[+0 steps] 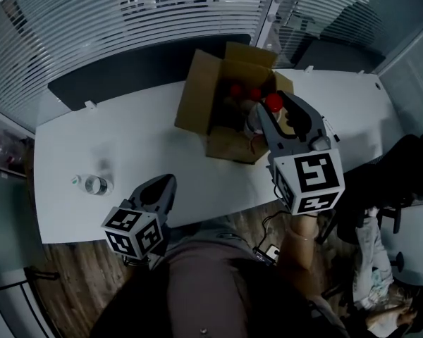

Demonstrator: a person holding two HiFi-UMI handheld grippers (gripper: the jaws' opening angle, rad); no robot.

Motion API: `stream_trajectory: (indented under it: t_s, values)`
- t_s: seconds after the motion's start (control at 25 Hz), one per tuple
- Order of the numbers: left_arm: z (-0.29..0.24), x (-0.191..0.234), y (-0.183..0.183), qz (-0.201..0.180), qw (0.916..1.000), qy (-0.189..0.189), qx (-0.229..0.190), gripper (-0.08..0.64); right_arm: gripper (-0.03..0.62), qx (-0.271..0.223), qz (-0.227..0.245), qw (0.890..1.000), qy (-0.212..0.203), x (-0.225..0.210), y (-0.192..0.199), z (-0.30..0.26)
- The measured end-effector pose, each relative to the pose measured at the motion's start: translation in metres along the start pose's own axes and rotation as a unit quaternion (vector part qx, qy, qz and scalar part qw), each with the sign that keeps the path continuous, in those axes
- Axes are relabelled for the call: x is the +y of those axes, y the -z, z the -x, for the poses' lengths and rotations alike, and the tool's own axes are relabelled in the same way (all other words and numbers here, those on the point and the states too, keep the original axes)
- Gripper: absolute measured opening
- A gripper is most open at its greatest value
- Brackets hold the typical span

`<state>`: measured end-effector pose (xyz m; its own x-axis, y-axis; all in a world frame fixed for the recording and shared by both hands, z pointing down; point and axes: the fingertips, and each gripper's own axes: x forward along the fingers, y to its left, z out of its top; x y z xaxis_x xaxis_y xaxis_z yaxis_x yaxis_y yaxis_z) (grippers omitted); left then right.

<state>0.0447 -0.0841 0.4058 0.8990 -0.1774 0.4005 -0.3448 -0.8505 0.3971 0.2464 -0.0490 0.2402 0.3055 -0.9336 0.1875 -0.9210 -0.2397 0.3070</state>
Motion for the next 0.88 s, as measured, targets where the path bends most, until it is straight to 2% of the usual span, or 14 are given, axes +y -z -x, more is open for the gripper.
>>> stream_trajectory:
  t_s: [0.44,0.88]
  values:
    - [0.032,0.004,0.015,-0.003,1.0000,0.007,0.003,0.009,0.169,-0.027,0.010,1.000,0.002,0.033,-0.027,0.031]
    - [0.060,0.006,0.030,-0.017,0.9997,0.018,0.006,0.009,0.169,-0.021,-0.001,1.000,0.002,0.070,-0.016,0.052]
